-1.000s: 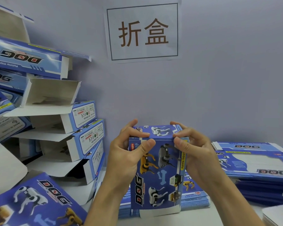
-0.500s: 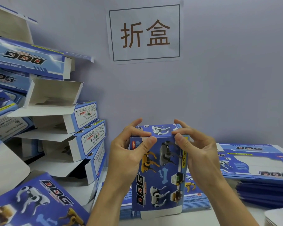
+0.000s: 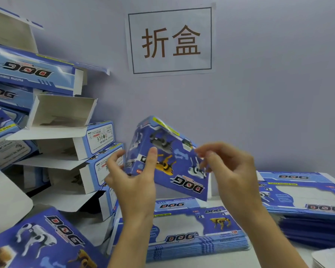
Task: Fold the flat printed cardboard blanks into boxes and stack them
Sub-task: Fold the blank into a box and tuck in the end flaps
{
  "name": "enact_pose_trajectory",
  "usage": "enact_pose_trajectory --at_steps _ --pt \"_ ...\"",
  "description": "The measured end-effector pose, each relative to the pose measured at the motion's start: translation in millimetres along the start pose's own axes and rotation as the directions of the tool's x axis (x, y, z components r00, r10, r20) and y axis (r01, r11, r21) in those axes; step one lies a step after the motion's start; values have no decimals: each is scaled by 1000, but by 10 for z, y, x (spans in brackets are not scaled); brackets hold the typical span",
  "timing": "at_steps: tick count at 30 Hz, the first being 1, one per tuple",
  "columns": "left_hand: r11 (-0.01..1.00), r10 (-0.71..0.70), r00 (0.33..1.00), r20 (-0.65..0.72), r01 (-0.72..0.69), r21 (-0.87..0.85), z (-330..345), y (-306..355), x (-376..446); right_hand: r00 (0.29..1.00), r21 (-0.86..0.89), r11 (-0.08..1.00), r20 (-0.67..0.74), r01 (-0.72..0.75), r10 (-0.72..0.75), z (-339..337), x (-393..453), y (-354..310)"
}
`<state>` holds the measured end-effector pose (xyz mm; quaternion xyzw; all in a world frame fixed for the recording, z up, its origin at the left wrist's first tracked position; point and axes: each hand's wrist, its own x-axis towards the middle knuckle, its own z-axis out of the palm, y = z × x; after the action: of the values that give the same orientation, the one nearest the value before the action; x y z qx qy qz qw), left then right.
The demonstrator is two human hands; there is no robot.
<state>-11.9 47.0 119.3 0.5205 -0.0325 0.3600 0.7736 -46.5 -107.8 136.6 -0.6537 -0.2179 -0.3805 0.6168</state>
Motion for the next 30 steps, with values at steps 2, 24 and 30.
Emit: enact_pose_trajectory --at_steps 2,24,30 --pt "999 -20 990 -141 25 30 11 -34 -10 938 13 979 288 -205 193 -19 1 -70" --pt "966 -112 961 254 46 254 -112 -90 46 791 -110 853 330 -510 515 -431 -5 440" --pt "967 -136 924 358 46 250 -91 -180 -24 681 -93 849 554 -521 479 -353 -72 504"
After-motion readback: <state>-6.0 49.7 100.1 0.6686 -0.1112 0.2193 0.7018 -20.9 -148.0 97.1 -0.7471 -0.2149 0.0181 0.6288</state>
